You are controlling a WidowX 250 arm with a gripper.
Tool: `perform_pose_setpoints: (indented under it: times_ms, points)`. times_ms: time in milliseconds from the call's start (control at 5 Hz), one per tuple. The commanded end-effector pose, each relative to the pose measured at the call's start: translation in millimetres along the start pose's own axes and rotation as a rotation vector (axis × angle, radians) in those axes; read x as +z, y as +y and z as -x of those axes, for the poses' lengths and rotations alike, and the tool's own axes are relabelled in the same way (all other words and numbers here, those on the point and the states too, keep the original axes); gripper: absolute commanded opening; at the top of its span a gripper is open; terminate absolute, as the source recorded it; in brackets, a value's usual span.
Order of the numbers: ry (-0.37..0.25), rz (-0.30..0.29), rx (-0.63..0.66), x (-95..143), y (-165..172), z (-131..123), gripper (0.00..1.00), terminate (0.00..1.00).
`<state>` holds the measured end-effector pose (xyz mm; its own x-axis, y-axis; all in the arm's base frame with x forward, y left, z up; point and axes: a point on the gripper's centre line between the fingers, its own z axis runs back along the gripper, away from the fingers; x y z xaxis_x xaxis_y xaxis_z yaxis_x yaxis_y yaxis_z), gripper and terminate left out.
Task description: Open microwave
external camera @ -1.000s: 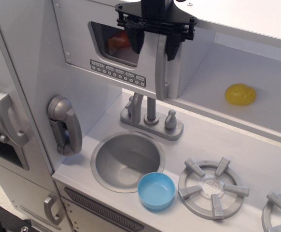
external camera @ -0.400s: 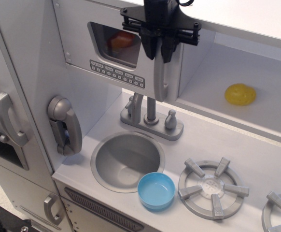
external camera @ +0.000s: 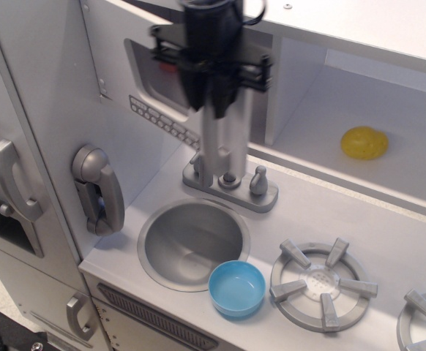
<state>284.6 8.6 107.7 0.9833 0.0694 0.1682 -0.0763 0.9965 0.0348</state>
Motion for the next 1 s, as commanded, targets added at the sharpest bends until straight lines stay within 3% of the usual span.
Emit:
perform_pose_setpoints:
  times_ms: [0,200,400,600,800]
  points:
    - [0.094,-0.069,-0.06,44,-2,35,1.0,0.0]
    - [0.222,-0.043,-0.113,39,-43,53,1.0,0.0]
    - [0.252,0.018,-0.112,33,-86,49,1.0,0.0]
    - [0.224,0.06,-0.097,29,-112,29,1.0,0.0]
    - [0.142,0.118,-0.051,31,-113,-12,1.0,0.0]
